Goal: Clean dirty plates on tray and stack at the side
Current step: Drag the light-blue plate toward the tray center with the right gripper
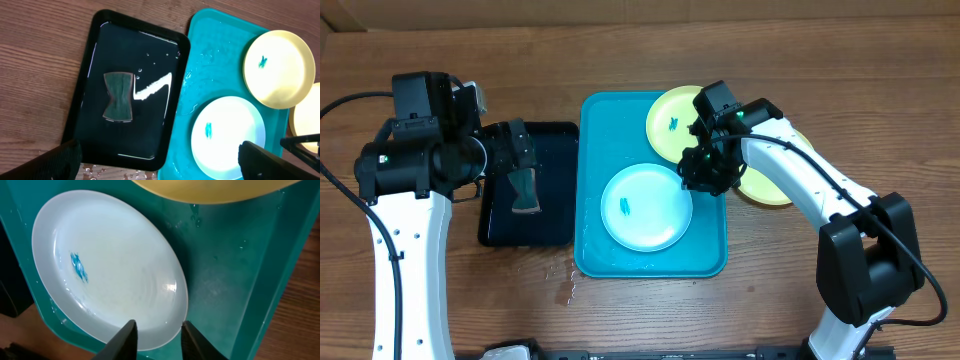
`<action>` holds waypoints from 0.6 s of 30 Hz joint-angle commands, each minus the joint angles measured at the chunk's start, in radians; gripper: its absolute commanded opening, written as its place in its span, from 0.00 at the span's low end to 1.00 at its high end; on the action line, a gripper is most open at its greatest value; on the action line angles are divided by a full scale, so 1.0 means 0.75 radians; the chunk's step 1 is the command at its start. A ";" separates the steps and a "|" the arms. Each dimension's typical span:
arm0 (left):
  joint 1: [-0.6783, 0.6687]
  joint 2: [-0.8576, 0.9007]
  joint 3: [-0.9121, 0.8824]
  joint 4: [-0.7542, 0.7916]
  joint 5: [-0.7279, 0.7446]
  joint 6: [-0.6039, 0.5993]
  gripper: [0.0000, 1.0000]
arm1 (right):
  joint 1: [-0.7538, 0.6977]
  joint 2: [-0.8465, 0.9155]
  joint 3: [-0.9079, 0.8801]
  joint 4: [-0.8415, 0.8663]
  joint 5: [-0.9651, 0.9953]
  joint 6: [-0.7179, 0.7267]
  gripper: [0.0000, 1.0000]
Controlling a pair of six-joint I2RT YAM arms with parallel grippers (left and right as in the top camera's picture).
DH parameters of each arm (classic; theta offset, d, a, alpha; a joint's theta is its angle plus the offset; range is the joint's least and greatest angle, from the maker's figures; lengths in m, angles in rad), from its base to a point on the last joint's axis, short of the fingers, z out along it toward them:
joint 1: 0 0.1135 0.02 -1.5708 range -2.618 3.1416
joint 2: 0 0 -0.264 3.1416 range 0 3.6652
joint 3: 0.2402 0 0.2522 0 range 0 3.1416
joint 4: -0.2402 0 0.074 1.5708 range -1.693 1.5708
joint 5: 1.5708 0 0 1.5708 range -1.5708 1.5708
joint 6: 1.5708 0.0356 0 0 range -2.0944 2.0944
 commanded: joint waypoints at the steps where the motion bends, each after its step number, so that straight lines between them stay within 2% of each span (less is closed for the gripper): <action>1: -0.006 0.008 0.012 0.005 0.012 -0.009 1.00 | 0.005 -0.022 0.004 -0.042 0.014 0.077 0.31; 3: -0.006 0.008 0.012 0.005 0.011 -0.009 1.00 | 0.017 -0.022 -0.011 -0.054 0.062 0.130 0.26; 7: -0.006 0.008 0.012 0.005 0.011 -0.009 1.00 | 0.122 -0.022 -0.018 -0.061 0.292 0.243 0.25; 11: -0.006 0.008 0.012 0.005 0.012 -0.009 1.00 | 0.277 -0.022 -0.018 -0.062 0.485 0.371 0.31; 18: -0.006 0.008 0.012 0.005 0.011 -0.009 1.00 | 0.302 -0.022 -0.049 -0.061 0.491 0.440 0.33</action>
